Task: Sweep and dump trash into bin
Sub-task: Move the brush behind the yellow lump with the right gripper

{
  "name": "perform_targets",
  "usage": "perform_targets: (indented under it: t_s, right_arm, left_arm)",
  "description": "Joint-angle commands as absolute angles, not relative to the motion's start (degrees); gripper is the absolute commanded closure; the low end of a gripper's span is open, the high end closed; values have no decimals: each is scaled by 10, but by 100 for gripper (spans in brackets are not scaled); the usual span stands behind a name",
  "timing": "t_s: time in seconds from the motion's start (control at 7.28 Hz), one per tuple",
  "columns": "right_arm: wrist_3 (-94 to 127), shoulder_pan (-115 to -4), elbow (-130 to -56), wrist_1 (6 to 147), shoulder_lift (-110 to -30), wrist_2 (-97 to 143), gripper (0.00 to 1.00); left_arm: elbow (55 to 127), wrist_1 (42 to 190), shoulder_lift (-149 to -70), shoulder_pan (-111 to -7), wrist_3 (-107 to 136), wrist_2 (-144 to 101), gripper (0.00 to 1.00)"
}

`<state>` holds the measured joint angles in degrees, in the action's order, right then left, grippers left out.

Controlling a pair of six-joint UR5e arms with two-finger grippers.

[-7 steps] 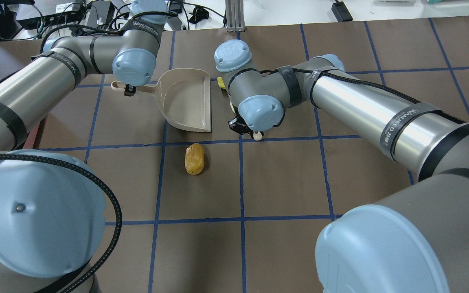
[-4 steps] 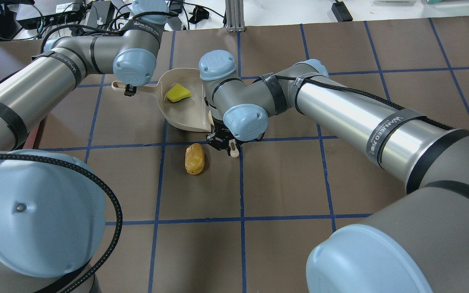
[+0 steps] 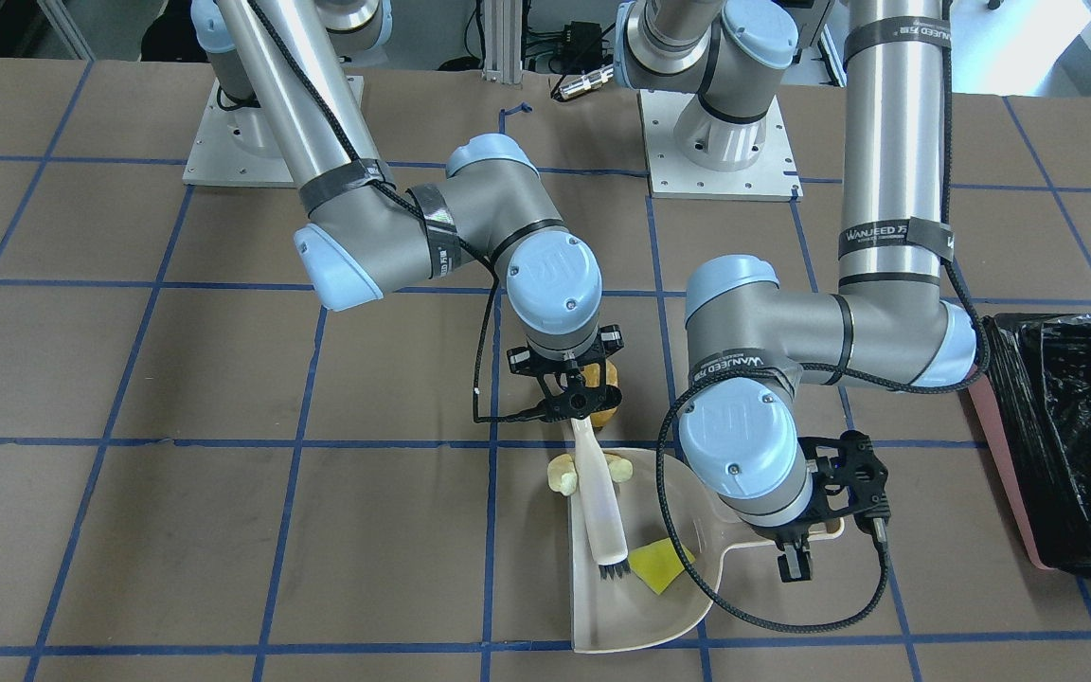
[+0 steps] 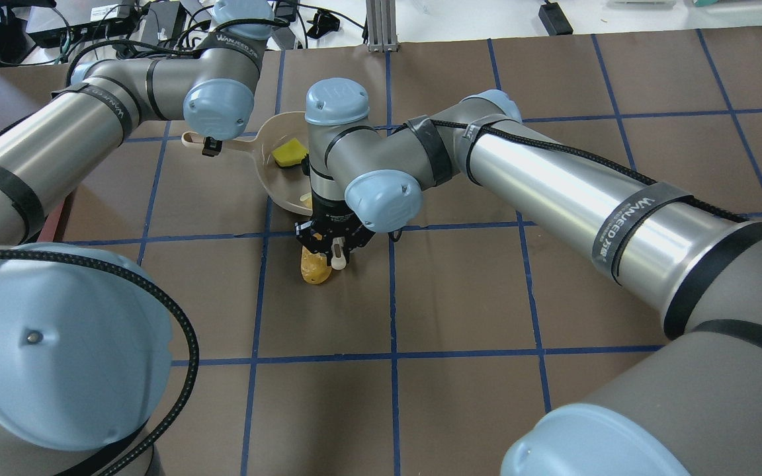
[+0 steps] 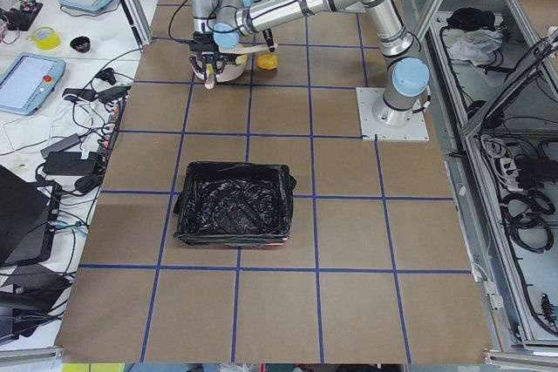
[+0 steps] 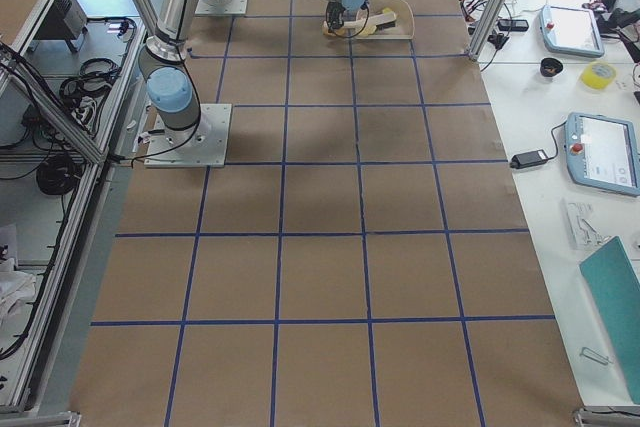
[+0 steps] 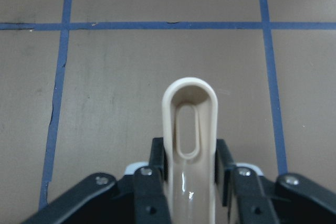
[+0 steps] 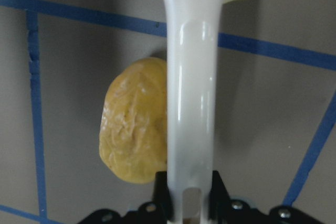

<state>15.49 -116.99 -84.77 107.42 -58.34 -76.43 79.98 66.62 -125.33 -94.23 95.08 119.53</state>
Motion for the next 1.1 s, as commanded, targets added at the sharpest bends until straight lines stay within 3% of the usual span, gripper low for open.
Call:
perform_targets:
  t_s: [0.0,0.55,0.96]
  right_arm:
    - [156,-1144,-817,1009,-610,-753,100]
    - [150,-1109,-817,961,-631,-730,100]
    - [139,-1077,-824,897,-652,-865,100]
  left_arm:
    - [800,666,-1253,-943,950,1195,100]
    - [800,666,-1253,-943,948,1195,100]
    - [800,665,-1253,-943,948,1194,100]
